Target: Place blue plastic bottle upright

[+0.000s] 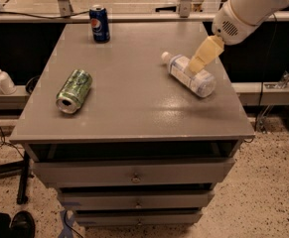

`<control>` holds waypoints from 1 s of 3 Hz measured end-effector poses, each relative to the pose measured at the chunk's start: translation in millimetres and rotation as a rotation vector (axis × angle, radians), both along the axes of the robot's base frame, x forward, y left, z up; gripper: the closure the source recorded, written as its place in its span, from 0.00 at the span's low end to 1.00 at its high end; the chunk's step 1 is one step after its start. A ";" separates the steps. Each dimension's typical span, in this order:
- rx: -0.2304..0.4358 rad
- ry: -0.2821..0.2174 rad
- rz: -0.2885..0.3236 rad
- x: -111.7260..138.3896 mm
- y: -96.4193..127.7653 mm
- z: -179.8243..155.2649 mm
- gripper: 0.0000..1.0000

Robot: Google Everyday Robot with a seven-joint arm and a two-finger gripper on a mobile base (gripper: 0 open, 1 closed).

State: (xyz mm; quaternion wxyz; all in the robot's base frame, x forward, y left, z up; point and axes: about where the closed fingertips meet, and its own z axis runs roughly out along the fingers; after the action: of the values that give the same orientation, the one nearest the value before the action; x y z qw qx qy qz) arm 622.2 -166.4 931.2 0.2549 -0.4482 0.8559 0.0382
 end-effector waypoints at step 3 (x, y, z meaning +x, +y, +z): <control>0.128 0.095 -0.141 86.1 41.2 -54.4 0.00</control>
Offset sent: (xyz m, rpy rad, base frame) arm 0.1055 0.0345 -0.0458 0.1733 0.0892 -0.1878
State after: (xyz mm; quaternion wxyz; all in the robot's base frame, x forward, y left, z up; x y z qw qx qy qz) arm 708.3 -125.2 876.8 0.2441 -0.3674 0.8923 0.0961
